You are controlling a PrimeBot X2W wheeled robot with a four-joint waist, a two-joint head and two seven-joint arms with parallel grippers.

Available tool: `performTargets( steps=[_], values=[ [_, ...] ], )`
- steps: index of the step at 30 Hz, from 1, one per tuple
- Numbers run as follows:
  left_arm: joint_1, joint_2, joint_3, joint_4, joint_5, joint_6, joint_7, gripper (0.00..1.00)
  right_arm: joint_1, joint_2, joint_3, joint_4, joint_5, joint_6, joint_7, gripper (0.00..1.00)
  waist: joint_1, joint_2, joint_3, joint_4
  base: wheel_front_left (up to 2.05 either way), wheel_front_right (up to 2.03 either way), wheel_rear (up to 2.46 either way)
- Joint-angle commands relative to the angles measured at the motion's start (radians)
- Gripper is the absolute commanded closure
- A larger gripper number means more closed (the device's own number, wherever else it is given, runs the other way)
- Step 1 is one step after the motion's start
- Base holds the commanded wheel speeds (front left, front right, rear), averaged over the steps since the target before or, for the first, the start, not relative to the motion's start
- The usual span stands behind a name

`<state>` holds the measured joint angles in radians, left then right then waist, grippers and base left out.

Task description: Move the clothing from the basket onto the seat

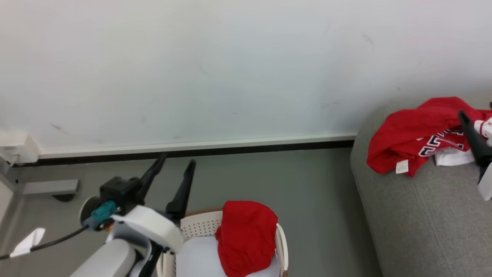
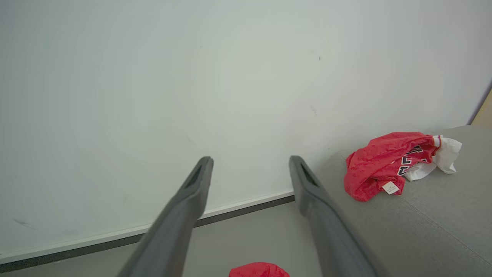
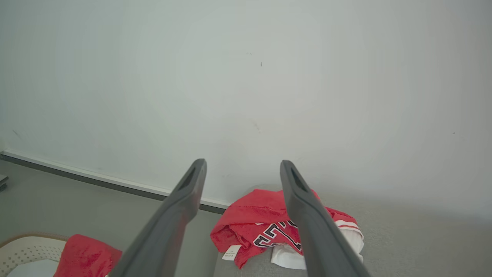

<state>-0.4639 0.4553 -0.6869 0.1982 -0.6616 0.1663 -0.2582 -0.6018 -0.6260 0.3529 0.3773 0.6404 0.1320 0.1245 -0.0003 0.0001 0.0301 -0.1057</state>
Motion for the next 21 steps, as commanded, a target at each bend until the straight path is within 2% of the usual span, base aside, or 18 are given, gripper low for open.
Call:
performTargets(
  steps=[1,4,9,16,21],
  values=[
    [0.046,0.017,0.024,-0.004,-0.019,0.018,-0.005,0.0,0.055,0.024,-0.025,-0.027,-0.026,-0.003,-0.03,0.0,0.0003,-0.0001,-0.027,0.029,0.0,0.0,0.0],
    [0.098,0.028,0.065,-0.007,-0.001,0.062,-0.006,0.0,0.124,0.072,-0.06,-0.066,-0.086,-0.003,-0.08,0.0,0.0003,-0.0001,-0.038,0.04,0.0,0.0,0.0],
    [0.218,0.01,0.184,-0.05,0.026,0.123,-0.007,0.0,0.243,0.166,-0.135,-0.113,-0.145,-0.003,-0.162,0.0,0.0003,-0.0001,-0.05,0.056,0.0,0.0,0.0],
    [0.378,-0.06,0.353,-0.112,0.113,0.098,-0.007,0.0,0.386,0.278,-0.199,-0.109,-0.203,-0.002,-0.297,0.0,0.0003,-0.0001,-0.053,0.069,0.0,0.0,0.0],
    [0.442,-0.11,0.413,-0.102,0.194,0.074,-0.006,0.0,0.444,0.33,-0.206,-0.079,-0.233,-0.003,-0.346,0.0,0.0003,-0.0001,-0.053,0.069,0.0,0.0,0.0]
  ],
)
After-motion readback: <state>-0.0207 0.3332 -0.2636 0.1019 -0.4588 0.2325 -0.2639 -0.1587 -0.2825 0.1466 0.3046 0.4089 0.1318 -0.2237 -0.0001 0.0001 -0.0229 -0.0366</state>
